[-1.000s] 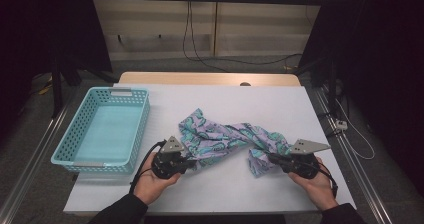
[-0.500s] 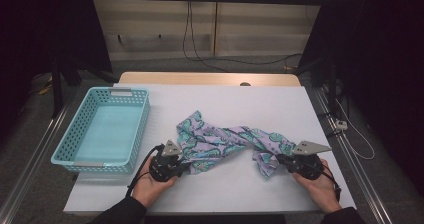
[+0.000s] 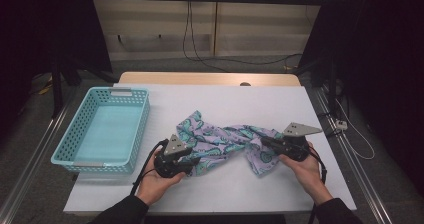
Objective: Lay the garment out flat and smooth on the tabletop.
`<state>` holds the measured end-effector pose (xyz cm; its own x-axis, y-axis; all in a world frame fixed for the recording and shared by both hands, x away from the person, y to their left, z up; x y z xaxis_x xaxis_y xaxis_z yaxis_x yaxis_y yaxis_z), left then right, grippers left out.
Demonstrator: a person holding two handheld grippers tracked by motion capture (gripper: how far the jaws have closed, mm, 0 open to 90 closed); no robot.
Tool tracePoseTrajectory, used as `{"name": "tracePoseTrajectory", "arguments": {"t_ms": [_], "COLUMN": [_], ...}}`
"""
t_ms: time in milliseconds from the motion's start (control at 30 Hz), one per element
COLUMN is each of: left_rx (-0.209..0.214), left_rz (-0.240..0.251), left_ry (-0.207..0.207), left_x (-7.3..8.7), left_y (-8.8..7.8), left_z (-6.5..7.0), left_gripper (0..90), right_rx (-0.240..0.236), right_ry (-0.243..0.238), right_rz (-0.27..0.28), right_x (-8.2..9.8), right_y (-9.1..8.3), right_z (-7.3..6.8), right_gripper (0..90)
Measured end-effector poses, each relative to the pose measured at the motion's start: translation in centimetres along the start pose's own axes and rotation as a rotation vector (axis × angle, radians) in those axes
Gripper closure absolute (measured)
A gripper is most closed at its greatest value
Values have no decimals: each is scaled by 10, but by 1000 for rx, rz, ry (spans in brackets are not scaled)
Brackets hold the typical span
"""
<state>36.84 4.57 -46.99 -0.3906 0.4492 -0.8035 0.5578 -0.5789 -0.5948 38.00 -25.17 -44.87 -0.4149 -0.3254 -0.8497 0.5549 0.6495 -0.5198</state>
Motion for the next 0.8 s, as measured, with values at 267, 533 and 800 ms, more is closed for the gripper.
{"name": "tracePoseTrajectory", "arguments": {"t_ms": [267,533,800], "left_rx": [24,68,30], "left_rz": [17,28,35], "left_ry": [13,5,-10], "left_x": [-13,-36,-59], "left_y": [9,40,75], "left_z": [11,23,30], "left_gripper": [442,369,287], "right_rx": [-63,-127,-170], "right_ry": [-27,-57,-54], "right_rz": [52,110,182], "right_x": [-36,-72,-91], "right_y": [24,44,38], "right_z": [-16,-34,-46], "right_gripper": [876,876,876]}}
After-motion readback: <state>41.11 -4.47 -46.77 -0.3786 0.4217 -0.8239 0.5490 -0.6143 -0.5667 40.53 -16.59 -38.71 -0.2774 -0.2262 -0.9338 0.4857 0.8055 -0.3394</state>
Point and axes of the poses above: each handheld gripper's, and its own axes: y roughly forward along the jaws, x roughly out of its underside, z roughly to its right, the point moved 6 cm from there along y, roughly forward along the jaws, and after that the axes turned 7 degrees about -x, right-handed, at the moved point
